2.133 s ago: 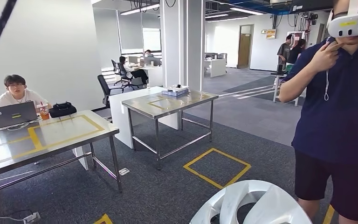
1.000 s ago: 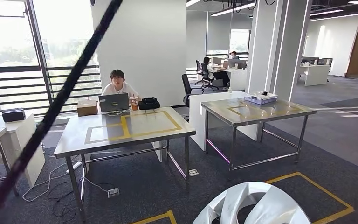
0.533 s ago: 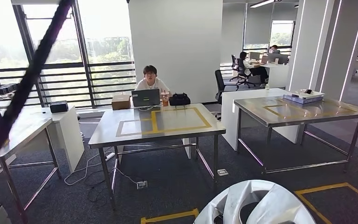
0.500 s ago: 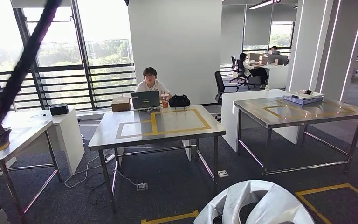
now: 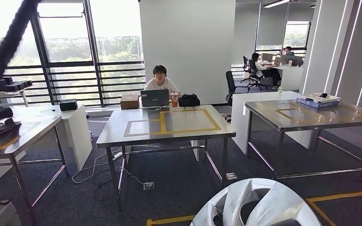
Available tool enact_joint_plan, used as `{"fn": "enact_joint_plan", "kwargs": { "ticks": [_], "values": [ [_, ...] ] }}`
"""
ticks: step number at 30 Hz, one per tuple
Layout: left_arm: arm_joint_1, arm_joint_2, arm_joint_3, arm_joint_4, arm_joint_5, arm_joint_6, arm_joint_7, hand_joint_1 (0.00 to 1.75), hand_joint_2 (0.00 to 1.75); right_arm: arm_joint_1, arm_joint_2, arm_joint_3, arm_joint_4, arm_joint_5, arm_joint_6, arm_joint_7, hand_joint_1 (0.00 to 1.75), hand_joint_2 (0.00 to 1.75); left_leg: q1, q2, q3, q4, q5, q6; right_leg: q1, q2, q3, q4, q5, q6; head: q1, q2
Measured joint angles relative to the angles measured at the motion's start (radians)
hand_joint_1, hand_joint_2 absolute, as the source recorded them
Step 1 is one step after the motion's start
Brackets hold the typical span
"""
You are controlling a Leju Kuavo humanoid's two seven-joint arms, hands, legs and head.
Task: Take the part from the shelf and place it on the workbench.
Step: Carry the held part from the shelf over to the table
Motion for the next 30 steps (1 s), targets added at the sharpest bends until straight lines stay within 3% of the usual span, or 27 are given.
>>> {"fn": "enact_joint_plan", "kwargs": {
  "ticks": [3,6,7,8,9,11,13,15,17,19,21,22,23,24,26,27,28,30],
  "values": [
    [0.004,-0.004,0.0,-0.006,0.007,-0.014,0.005,0.0,1.75,-0.003,-0.001,-0.008,0.001,-0.006,0.008,-0.006,1.75,1.75,0.001,0.001,0.044,-0.064,0.005,0.002,0.003,-0.007,-0.019,0.039,-0.024,0.014,0.001,0.0],
    [0.004,-0.006,0.0,-0.006,0.008,-0.019,0.006,0.0,1.75,-0.005,-0.002,-0.011,0.002,-0.006,0.01,-0.009,1.75,1.75,0.007,-0.005,0.059,-0.08,0.009,0.0,-0.002,-0.001,-0.123,0.224,-0.091,0.016,0.004,0.0],
    [0.004,-0.006,0.0,-0.006,0.008,-0.019,0.007,0.0,1.75,-0.003,-0.003,-0.011,0.003,-0.006,0.011,-0.009,1.75,1.75,0.008,-0.008,0.06,-0.08,0.007,-0.001,-0.006,0.0,-0.15,0.263,-0.098,0.021,0.005,0.0],
    [0.004,-0.007,0.0,-0.005,0.008,-0.02,0.007,0.0,1.75,-0.002,-0.004,-0.011,0.004,-0.006,0.011,-0.009,1.75,1.75,0.01,-0.012,0.061,-0.078,0.005,-0.004,-0.01,0.0,-0.157,0.264,-0.087,0.031,0.005,0.0],
    [0.004,-0.007,0.0,-0.005,0.008,-0.02,0.007,0.0,1.75,-0.001,-0.005,-0.011,0.004,-0.006,0.011,-0.008,1.75,1.75,0.012,-0.016,0.063,-0.076,0.002,-0.008,-0.014,0.0,-0.142,0.221,-0.061,0.043,0.005,0.0],
    [0.005,-0.006,0.0,-0.005,0.008,-0.02,0.008,0.0,1.75,-0.001,-0.006,-0.011,0.004,-0.006,0.011,-0.008,1.75,1.75,0.016,-0.023,0.063,-0.061,-0.011,-0.022,-0.021,0.0,-0.077,0.08,0.002,0.063,0.007,0.0],
    [0.005,-0.006,0.0,-0.005,0.008,-0.021,0.008,0.0,1.75,-0.001,-0.006,-0.011,0.004,-0.006,0.012,-0.009,1.75,1.75,0.015,-0.026,0.06,-0.046,-0.024,-0.036,-0.022,0.001,-0.038,0.003,0.031,0.056,0.008,0.0],
    [0.006,-0.005,0.0,-0.005,0.008,-0.021,0.008,0.0,1.75,-0.001,-0.006,-0.011,0.005,-0.006,0.012,-0.009,1.75,1.75,0.017,-0.025,0.059,-0.042,-0.03,-0.042,-0.019,0.003,-0.036,0.001,0.031,0.035,0.006,0.0],
    [0.007,-0.004,0.0,-0.005,0.008,-0.021,0.008,0.0,1.75,-0.001,-0.006,-0.011,0.005,-0.005,0.013,-0.009,1.75,1.75,0.021,-0.022,0.053,-0.026,-0.043,-0.048,-0.022,0.003,-0.033,0.0,0.031,0.022,0.005,0.0],
    [0.007,-0.004,0.0,-0.005,0.008,-0.021,0.009,0.0,1.75,-0.001,-0.006,-0.011,0.005,-0.004,0.014,-0.01,1.75,1.75,0.024,-0.017,0.014,0.06,-0.092,-0.057,-0.024,0.003,-0.028,-0.001,0.029,0.014,0.003,0.0],
    [0.007,-0.004,0.0,-0.004,0.006,-0.022,0.008,0.0,1.75,0.0,-0.005,-0.011,0.005,0.0,0.015,-0.01,1.75,1.75,0.025,-0.012,-0.056,0.199,-0.149,-0.063,-0.022,0.003,-0.027,-0.001,0.026,0.01,0.002,0.0],
    [0.007,-0.004,0.0,-0.003,0.005,-0.022,0.008,0.0,1.75,0.0,-0.005,-0.011,0.005,0.002,0.016,-0.01,1.75,1.75,0.025,-0.011,-0.082,0.244,-0.159,-0.063,-0.02,0.003,-0.026,0.0,0.025,0.009,0.002,0.0],
    [0.007,-0.004,0.0,-0.003,0.003,-0.021,0.008,0.0,1.75,0.001,-0.005,-0.01,0.005,0.004,0.016,-0.011,1.75,1.75,0.025,-0.01,-0.091,0.254,-0.15,-0.061,-0.018,0.003,-0.025,0.0,0.024,0.007,0.002,0.0],
    [0.007,-0.004,0.0,-0.003,0.001,-0.021,0.007,0.0,1.75,0.001,-0.005,-0.01,0.005,0.006,0.016,-0.012,1.75,1.75,0.025,-0.01,-0.079,0.22,-0.123,-0.057,-0.015,0.004,-0.022,0.0,0.023,0.006,0.002,0.0],
    [0.006,-0.004,0.0,-0.003,-0.003,-0.016,0.006,0.0,1.75,0.001,-0.005,-0.01,0.005,0.008,0.016,-0.014,1.75,1.75,0.02,-0.01,-0.015,0.082,-0.053,-0.039,-0.011,0.005,-0.015,-0.001,0.02,0.006,0.002,0.0],
    [0.006,-0.004,0.0,-0.003,-0.004,-0.013,0.005,0.0,1.75,0.001,-0.005,-0.01,0.005,0.009,0.016,-0.016,1.75,1.75,0.016,-0.008,0.014,0.021,-0.032,-0.031,-0.009,0.005,-0.014,-0.002,0.018,0.007,0.002,0.0],
    [0.006,-0.003,0.0,-0.003,-0.005,-0.01,0.003,0.0,1.75,0.001,-0.005,-0.01,0.005,0.01,0.016,-0.017,1.75,1.75,0.011,-0.007,0.031,-0.015,-0.024,-0.025,-0.008,0.005,-0.014,-0.002,0.017,0.01,0.002,0.0],
    [0.005,-0.003,0.0,-0.003,-0.006,-0.009,0.001,0.0,1.75,0.003,-0.005,-0.01,0.005,0.011,0.016,-0.019,1.75,1.75,0.005,-0.005,0.037,-0.033,-0.027,-0.02,-0.008,0.004,-0.015,-0.006,0.017,0.019,0.001,0.0]
  ]
}}
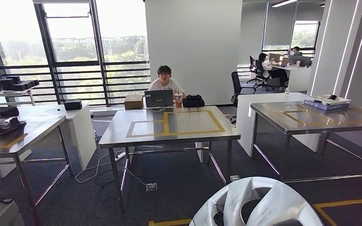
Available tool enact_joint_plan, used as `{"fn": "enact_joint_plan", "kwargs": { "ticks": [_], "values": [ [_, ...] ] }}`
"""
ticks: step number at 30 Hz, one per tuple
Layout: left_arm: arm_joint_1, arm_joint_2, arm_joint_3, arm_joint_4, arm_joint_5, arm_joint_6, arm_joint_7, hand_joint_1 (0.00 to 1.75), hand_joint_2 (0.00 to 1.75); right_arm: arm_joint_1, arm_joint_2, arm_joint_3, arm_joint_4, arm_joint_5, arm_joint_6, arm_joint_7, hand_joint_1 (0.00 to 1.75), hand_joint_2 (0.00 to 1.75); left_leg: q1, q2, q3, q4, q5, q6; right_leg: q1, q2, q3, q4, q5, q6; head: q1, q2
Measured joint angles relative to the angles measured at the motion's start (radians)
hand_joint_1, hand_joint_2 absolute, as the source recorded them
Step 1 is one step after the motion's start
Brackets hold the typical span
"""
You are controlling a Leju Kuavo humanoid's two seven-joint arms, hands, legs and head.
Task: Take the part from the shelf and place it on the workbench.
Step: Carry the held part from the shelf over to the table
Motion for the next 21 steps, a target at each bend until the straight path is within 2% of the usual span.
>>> {"fn": "enact_joint_plan", "kwargs": {
  "ticks": [2,3,4,6,7,8,9,11,12,13,14,17,18,19,21],
  "values": [
    [0.0,-0.001,0.0,0.0,-0.001,0.0,-0.001,0.0,1.75,0.002,-0.001,0.0,-0.001,0.001,0.0,-0.001,1.75,1.75,0.004,-0.001,0.016,-0.022,0.01,0.004,0.002,-0.002,-0.001,0.004,-0.005,0.009,0.0,0.0],
    [0.0,-0.002,0.0,0.0,-0.002,0.0,-0.002,0.0,1.75,0.002,-0.001,-0.001,-0.001,0.001,0.0,-0.002,1.75,1.75,0.007,-0.001,0.026,-0.035,0.017,0.008,0.004,-0.001,-0.012,0.028,-0.017,0.01,0.0,0.0],
    [0.0,-0.003,0.0,0.0,-0.003,0.0,-0.002,0.0,1.75,0.002,-0.002,-0.001,-0.001,0.001,0.0,-0.002,1.75,1.75,0.01,-0.001,0.035,-0.045,0.023,0.01,0.005,-0.001,-0.034,0.072,-0.036,0.008,0.002,0.0],
    [-0.001,-0.004,0.0,0.003,-0.005,0.0,-0.004,0.0,1.75,0.003,-0.003,-0.001,-0.001,0.002,0.0,-0.003,1.75,1.75,0.008,-0.001,0.037,-0.047,0.024,0.014,0.003,0.0,-0.104,0.204,-0.085,0.004,0.004,0.0],
    [-0.001,-0.004,0.0,0.004,-0.006,0.0,-0.007,0.0,1.75,0.005,-0.004,0.0,-0.001,0.002,0.0,-0.003,1.75,1.75,0.008,-0.002,0.037,-0.047,0.023,0.014,0.002,0.0,-0.134,0.255,-0.098,0.007,0.004,0.0],
    [-0.001,-0.004,0.0,0.007,-0.008,0.0,-0.009,0.0,1.75,0.006,-0.004,0.0,-0.001,0.003,0.0,-0.003,1.75,1.75,0.007,-0.004,0.037,-0.046,0.021,0.014,0.001,0.0,-0.148,0.274,-0.097,0.013,0.005,0.0],
    [-0.001,-0.004,0.0,0.008,-0.009,0.0,-0.011,0.0,1.75,0.007,-0.004,0.0,-0.001,0.003,0.0,-0.003,1.75,1.75,0.008,-0.006,0.038,-0.044,0.019,0.012,0.0,0.0,-0.141,0.251,-0.079,0.021,0.005,0.0],
    [-0.001,-0.004,-0.001,0.012,-0.013,0.0,-0.013,0.0,1.75,0.007,-0.005,0.0,-0.001,0.004,0.0,-0.002,1.75,1.75,0.009,-0.01,0.039,-0.036,0.011,0.005,-0.005,-0.001,-0.079,0.112,-0.019,0.037,0.007,0.0],
    [-0.001,-0.004,-0.001,0.013,-0.015,0.0,-0.014,0.0,1.75,0.007,-0.005,0.0,-0.001,0.004,0.0,-0.002,1.75,1.75,0.007,-0.012,0.038,-0.028,0.005,-0.001,-0.006,-0.001,-0.048,0.048,0.005,0.037,0.007,0.0],
    [-0.001,-0.003,-0.001,0.013,-0.016,0.0,-0.015,0.0,1.75,0.007,-0.005,0.001,-0.001,0.003,0.0,-0.003,1.75,1.75,0.004,-0.013,0.037,-0.022,-0.001,-0.007,-0.006,-0.001,-0.027,0.008,0.018,0.031,0.008,0.0],
    [-0.001,-0.003,-0.001,0.014,-0.017,0.0,-0.016,0.0,1.75,0.007,-0.005,0.0,-0.001,0.003,0.0,-0.003,1.75,1.75,0.002,-0.013,0.036,-0.018,-0.006,-0.011,-0.005,0.0,-0.019,-0.005,0.021,0.022,0.007,0.0],
    [-0.001,-0.002,-0.001,0.014,-0.018,0.0,-0.019,0.0,1.75,0.007,-0.007,0.0,-0.001,0.003,0.0,-0.004,1.75,1.75,0.004,-0.012,0.034,-0.009,-0.018,-0.021,-0.008,0.002,-0.014,-0.004,0.019,0.001,0.004,0.0],
    [-0.001,-0.002,-0.001,0.014,-0.019,-0.001,-0.02,0.0,1.75,0.007,-0.007,0.0,-0.001,0.003,0.0,-0.004,1.75,1.75,0.006,-0.01,0.025,0.012,-0.031,-0.026,-0.011,0.002,-0.011,-0.005,0.017,-0.005,0.003,0.0],
    [-0.001,-0.001,-0.001,0.014,-0.019,-0.001,-0.02,0.0,1.75,0.007,-0.007,0.0,-0.001,0.003,0.0,-0.004,1.75,1.75,0.009,-0.009,0.006,0.053,-0.053,-0.033,-0.014,0.002,-0.007,-0.005,0.016,-0.01,0.002,0.0],
    [-0.001,-0.001,0.0,0.014,-0.021,0.0,-0.022,0.0,1.75,0.007,-0.007,0.001,-0.001,0.003,0.0,-0.004,1.75,1.75,0.015,-0.006,-0.064,0.185,-0.11,-0.043,-0.012,0.001,-0.003,-0.005,0.012,-0.017,0.0,0.0]
  ]
}}
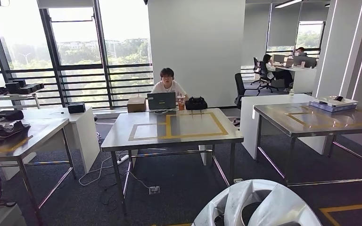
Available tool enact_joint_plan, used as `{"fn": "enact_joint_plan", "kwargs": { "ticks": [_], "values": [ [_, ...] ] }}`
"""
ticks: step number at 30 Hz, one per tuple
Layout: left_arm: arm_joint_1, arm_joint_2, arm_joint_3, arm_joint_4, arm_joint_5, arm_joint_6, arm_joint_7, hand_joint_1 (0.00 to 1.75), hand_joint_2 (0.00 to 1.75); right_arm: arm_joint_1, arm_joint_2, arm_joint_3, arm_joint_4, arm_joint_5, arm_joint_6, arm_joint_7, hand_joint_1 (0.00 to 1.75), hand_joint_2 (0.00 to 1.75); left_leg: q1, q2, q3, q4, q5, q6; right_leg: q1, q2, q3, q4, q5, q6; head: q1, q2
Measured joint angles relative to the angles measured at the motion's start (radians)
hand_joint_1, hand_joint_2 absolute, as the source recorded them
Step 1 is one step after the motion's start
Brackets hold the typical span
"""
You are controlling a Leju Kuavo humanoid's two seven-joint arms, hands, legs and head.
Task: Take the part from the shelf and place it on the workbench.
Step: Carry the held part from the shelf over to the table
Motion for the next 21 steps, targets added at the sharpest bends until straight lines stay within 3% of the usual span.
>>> {"fn": "enact_joint_plan", "kwargs": {
  "ticks": [2,3,5,7,10,12,13,15,17,18,19,21],
  "values": [
    [0.0,0.0,0.0,0.001,-0.005,0.0,-0.004,0.0,1.75,0.0,0.0,0.001,0.0,0.001,-0.001,0.0,1.75,1.75,0.005,0.001,-0.06,0.093,-0.017,-0.004,0.002,0.0,0.002,0.0,-0.004,-0.001,0.0,0.0],
    [0.0,0.0,0.0,0.002,-0.009,0.0,-0.006,0.0,1.75,0.0,0.0,0.001,0.0,0.002,-0.002,0.0,1.75,1.75,0.006,0.001,-0.064,0.085,0.003,-0.003,0.003,0.001,0.006,0.0,-0.008,-0.001,0.0,0.0],
    [0.0,0.0,0.0,0.002,-0.017,0.0,-0.014,0.0,1.75,0.0,0.0,0.001,0.0,0.004,-0.005,-0.001,1.75,1.75,0.004,0.001,-0.011,-0.041,0.079,0.008,0.005,0.002,0.017,-0.001,-0.016,0.002,0.0,0.0],
    [0.0,0.001,0.0,0.002,-0.027,0.0,-0.023,0.0,1.75,-0.002,0.0,0.001,0.0,0.007,-0.008,-0.003,1.75,1.75,-0.003,0.005,0.048,-0.161,0.12,0.023,0.007,0.003,0.028,-0.004,-0.024,0.01,0.0,0.0],
    [0.0,0.001,0.0,0.001,-0.035,0.001,-0.03,0.0,1.75,-0.004,0.0,0.002,0.0,0.01,-0.01,-0.004,1.75,1.75,-0.014,0.006,0.073,-0.209,0.115,0.041,0.005,0.002,0.039,-0.004,-0.016,0.034,0.0,0.0],
    [0.001,0.0,0.0,0.001,-0.036,0.001,-0.032,0.0,1.75,-0.005,-0.001,0.003,0.0,0.01,-0.011,-0.005,1.75,1.75,-0.012,0.002,0.101,-0.227,0.117,0.055,0.005,0.0,0.037,0.021,-0.021,0.041,0.001,0.0],
    [0.001,-0.001,0.0,0.001,-0.036,0.001,-0.032,0.0,1.75,-0.007,-0.001,0.003,-0.001,0.01,-0.011,-0.005,1.75,1.75,-0.01,0.001,0.115,-0.232,0.117,0.06,0.005,0.0,0.022,0.052,-0.038,0.038,0.002,0.0],
    [0.001,-0.002,0.0,0.002,-0.036,0.001,-0.033,0.0,1.75,-0.009,-0.002,0.004,-0.001,0.01,-0.012,-0.006,1.75,1.75,-0.01,0.001,0.128,-0.235,0.113,0.065,0.006,0.0,-0.046,0.166,-0.086,0.034,0.003,0.0],
    [0.001,-0.002,0.0,0.003,-0.036,0.001,-0.033,0.0,1.75,-0.007,-0.002,0.005,0.0,0.01,-0.012,-0.006,1.75,1.75,-0.013,-0.001,0.133,-0.235,0.104,0.065,0.006,0.0,-0.118,0.263,-0.111,0.042,0.005,0.0],
    [0.001,-0.002,0.0,0.004,-0.036,0.001,-0.033,0.0,1.75,-0.007,-0.003,0.005,0.0,0.01,-0.012,-0.006,1.75,1.75,-0.014,-0.003,0.139,-0.234,0.098,0.064,0.006,0.0,-0.131,0.263,-0.101,0.048,0.006,0.0],
    [0.001,-0.003,0.0,0.005,-0.037,0.001,-0.033,0.0,1.75,-0.006,-0.003,0.005,0.0,0.01,-0.012,-0.006,1.75,1.75,-0.014,-0.005,0.148,-0.234,0.091,0.062,0.006,0.0,-0.123,0.222,-0.072,0.056,0.007,0.0],
    [0.001,-0.002,0.0,0.008,-0.037,0.001,-0.033,0.0,1.75,-0.005,-0.004,0.006,0.0,0.011,-0.012,-0.006,1.75,1.75,-0.014,-0.007,0.17,-0.232,0.072,0.054,0.006,-0.002,-0.073,0.079,0.007,0.068,0.008,0.0]
  ]
}}
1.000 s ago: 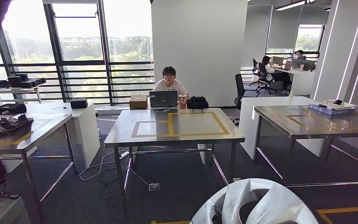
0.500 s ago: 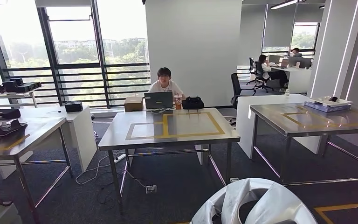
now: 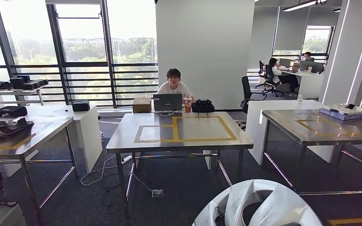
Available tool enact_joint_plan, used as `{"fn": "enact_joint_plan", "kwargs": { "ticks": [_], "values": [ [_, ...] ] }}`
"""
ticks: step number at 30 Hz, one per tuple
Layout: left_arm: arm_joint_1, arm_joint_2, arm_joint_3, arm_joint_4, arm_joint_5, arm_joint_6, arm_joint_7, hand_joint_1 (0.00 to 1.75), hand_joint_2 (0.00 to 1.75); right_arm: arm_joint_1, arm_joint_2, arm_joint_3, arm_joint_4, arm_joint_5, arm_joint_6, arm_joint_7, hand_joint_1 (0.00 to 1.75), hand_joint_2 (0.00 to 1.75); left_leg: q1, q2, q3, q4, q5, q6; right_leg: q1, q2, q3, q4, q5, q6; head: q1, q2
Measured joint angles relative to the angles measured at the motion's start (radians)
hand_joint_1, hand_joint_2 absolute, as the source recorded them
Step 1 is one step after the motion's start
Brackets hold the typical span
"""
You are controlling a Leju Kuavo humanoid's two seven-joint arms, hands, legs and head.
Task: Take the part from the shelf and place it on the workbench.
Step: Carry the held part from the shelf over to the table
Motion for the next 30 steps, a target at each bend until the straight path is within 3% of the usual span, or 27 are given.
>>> {"fn": "enact_joint_plan", "kwargs": {
  "ticks": [2,4,6,8,10,11,12,13,14,16,18,21,22,23,25,27,28,29,30],
  "values": [
    [0.0,0.0,0.0,0.001,0.0,0.0,0.0,0.0,1.75,-0.001,0.0,0.0,0.0,0.0,0.0,0.0,1.75,1.75,-0.003,0.0,0.009,0.003,-0.017,-0.012,0.004,-0.002,0.032,-0.083,0.031,-0.019,0.0,0.0],
    [-0.001,0.001,0.0,0.001,0.0,0.0,0.0,0.0,1.75,-0.002,-0.001,0.001,0.0,0.0,-0.001,0.0,1.75,1.75,-0.004,0.003,0.009,0.009,-0.024,-0.022,0.006,0.0,0.037,-0.089,0.025,-0.048,0.0,0.0],
    [-0.002,0.002,0.0,0.001,-0.001,0.0,-0.002,0.0,1.75,-0.002,-0.002,0.001,0.0,0.0,-0.002,0.0,1.75,1.75,-0.002,0.006,-0.01,0.048,-0.023,-0.03,0.001,0.002,0.049,-0.091,0.023,-0.06,-0.001,0.0],
    [-0.003,0.002,0.0,0.001,-0.004,0.002,-0.006,0.0,1.75,-0.004,-0.001,0.001,-0.001,0.0,-0.003,0.0,1.75,1.75,0.003,0.008,-0.076,0.153,-0.033,-0.041,-0.003,0.003,0.065,-0.093,0.011,-0.07,-0.003,0.0],
    [-0.003,0.002,0.0,0.002,-0.01,0.002,-0.009,0.0,1.75,-0.005,0.0,0.002,0.0,0.0,-0.005,0.0,1.75,1.75,0.01,0.009,-0.169,0.28,-0.078,-0.052,-0.002,0.004,0.081,-0.093,-0.006,-0.075,-0.005,0.0],
    [-0.002,0.002,0.0,0.002,-0.012,0.002,-0.01,0.0,1.75,-0.005,0.0,0.003,0.0,0.0,-0.005,0.0,1.75,1.75,0.012,0.009,-0.206,0.317,-0.099,-0.054,-0.001,0.005,0.091,-0.093,-0.014,-0.075,-0.005,0.0],
    [-0.002,0.002,0.0,0.002,-0.013,0.001,-0.011,0.0,1.75,-0.005,0.0,0.003,0.0,0.0,-0.006,0.0,1.75,1.75,0.013,0.01,-0.228,0.323,-0.105,-0.055,0.0,0.007,0.103,-0.093,-0.024,-0.075,-0.005,0.0],
    [-0.002,0.002,0.0,0.002,-0.014,0.0,-0.012,0.0,1.75,-0.005,0.0,0.003,0.0,-0.001,-0.006,0.0,1.75,1.75,0.014,0.01,-0.231,0.295,-0.089,-0.052,0.001,0.007,0.117,-0.093,-0.034,-0.075,-0.006,0.0],
    [-0.002,0.002,0.0,0.002,-0.015,0.0,-0.012,0.0,1.75,-0.005,0.0,0.003,-0.001,-0.001,-0.007,0.0,1.75,1.75,0.013,0.01,-0.22,0.239,-0.049,-0.046,0.002,0.008,0.131,-0.094,-0.044,-0.074,-0.006,0.0],
    [0.0,0.004,0.001,0.0,-0.016,0.0,-0.013,0.0,1.75,-0.006,0.0,0.004,0.0,-0.002,-0.008,0.0,1.75,1.75,0.003,0.009,-0.186,0.106,0.057,-0.024,0.005,0.01,0.153,-0.096,-0.064,-0.07,-0.006,0.0],
    [0.003,0.006,0.001,-0.003,-0.015,0.002,-0.013,0.0,1.75,-0.01,0.001,0.006,0.0,-0.004,-0.009,0.002,1.75,1.75,-0.008,0.003,-0.167,0.034,0.108,-0.008,0.007,0.014,0.167,-0.097,-0.076,-0.061,-0.006,-0.001],
    [0.005,0.004,0.0,-0.005,-0.012,0.006,-0.013,0.0,1.75,-0.016,0.002,0.009,0.0,-0.012,-0.012,0.006,1.75,1.75,-0.01,-0.001,-0.125,0.004,0.099,0.003,0.008,0.015,0.178,-0.072,-0.07,-0.041,-0.007,0.0],
    [0.005,0.002,0.0,-0.005,-0.011,0.007,-0.013,0.0,1.75,-0.02,0.002,0.01,0.0,-0.015,-0.014,0.007,1.75,1.75,-0.009,-0.001,-0.107,-0.002,0.095,0.009,0.007,0.013,0.165,-0.042,-0.072,-0.037,-0.007,0.0],
    [0.004,0.001,0.0,-0.005,-0.01,0.007,-0.012,0.0,1.75,-0.025,0.002,0.01,0.001,-0.018,-0.014,0.008,1.75,1.75,-0.008,-0.002,-0.09,-0.005,0.09,0.014,0.007,0.011,0.139,0.006,-0.081,-0.036,-0.006,0.0],
    [0.004,0.0,0.0,-0.005,-0.007,0.007,-0.01,0.0,1.75,-0.031,0.001,0.011,0.002,-0.024,-0.015,0.009,1.75,1.75,-0.009,-0.003,-0.075,-0.005,0.075,0.019,0.005,0.01,0.054,0.122,-0.119,-0.038,-0.004,0.0],
    [0.004,0.0,0.0,-0.004,-0.003,0.009,-0.008,0.0,1.75,-0.032,0.001,0.011,0.003,-0.029,-0.015,0.012,1.75,1.75,-0.009,-0.007,-0.058,-0.005,0.056,0.018,0.003,0.01,-0.018,0.176,-0.165,-0.036,-0.003,0.0],
    [0.004,0.0,0.0,-0.003,-0.002,0.01,-0.007,0.0,1.75,-0.032,0.001,0.011,0.003,-0.03,-0.015,0.014,1.75,1.75,-0.008,-0.01,-0.045,-0.005,0.045,0.016,0.0,0.009,-0.031,0.157,-0.168,-0.03,-0.003,0.0],
    [0.005,0.0,0.0,-0.002,-0.001,0.01,-0.007,0.0,1.75,-0.033,0.0,0.011,0.004,-0.032,-0.015,0.016,1.75,1.75,-0.007,-0.012,-0.03,-0.004,0.032,0.012,-0.002,0.009,-0.028,0.109,-0.147,-0.019,-0.002,0.0],
    [0.005,0.0,0.0,0.0,0.0,0.011,-0.007,0.0,1.75,-0.033,0.0,0.011,0.004,-0.033,-0.015,0.018,1.75,1.75,-0.007,-0.013,-0.016,-0.003,0.019,0.008,-0.004,0.006,-0.018,0.043,-0.102,-0.007,-0.002,0.0]
  ]
}}
